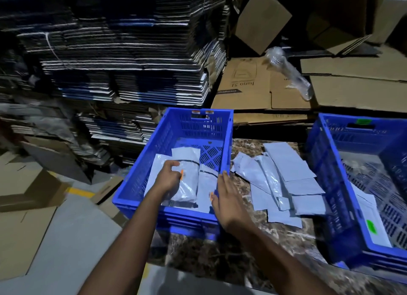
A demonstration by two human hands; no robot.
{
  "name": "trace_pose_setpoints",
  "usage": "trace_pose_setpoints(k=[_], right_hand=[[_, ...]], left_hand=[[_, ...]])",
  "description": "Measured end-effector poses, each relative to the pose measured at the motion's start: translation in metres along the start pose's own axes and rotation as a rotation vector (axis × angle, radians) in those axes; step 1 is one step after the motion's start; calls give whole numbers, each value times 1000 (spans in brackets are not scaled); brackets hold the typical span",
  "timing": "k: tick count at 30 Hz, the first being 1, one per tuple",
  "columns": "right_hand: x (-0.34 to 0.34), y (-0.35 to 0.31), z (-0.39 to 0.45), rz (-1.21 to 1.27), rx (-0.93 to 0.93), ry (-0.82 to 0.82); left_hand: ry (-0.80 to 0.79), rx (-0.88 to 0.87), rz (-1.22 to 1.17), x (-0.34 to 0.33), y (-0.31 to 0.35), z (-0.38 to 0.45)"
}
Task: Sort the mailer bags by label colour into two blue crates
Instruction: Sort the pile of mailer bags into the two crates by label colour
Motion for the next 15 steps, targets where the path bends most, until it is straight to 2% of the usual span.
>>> trace_pose_setpoints(k=[3, 4, 6, 7, 10, 13, 15], right_hand=[[-1, 0, -2, 2, 42, 4], [-2, 1, -2, 14, 45, 5], [-6, 3, -1, 23, 40, 8], [-7, 4, 1, 17, 41, 12], [-5, 9, 3, 5, 74, 32], [14, 29, 3, 71, 88, 110], [33, 69, 0, 109, -5, 211]], left_hand=[[-113, 33, 141, -12, -13, 18], [-122, 18, 257, -15, -19, 25], [-19, -35, 584, -13, -23, 36], [50, -82, 646, -16, -18, 34], [116, -349, 459, -43, 22, -2], [71, -621, 363, -81, 54, -40], [7, -750, 390, -111, 63, -58]])
Point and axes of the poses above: each hand's wrist, its own z-axis towards the middle knuckle, its own x-axis out of the back of the hand, y = z × x, the point moved 7 cm from there along z, towards the middle knuckle
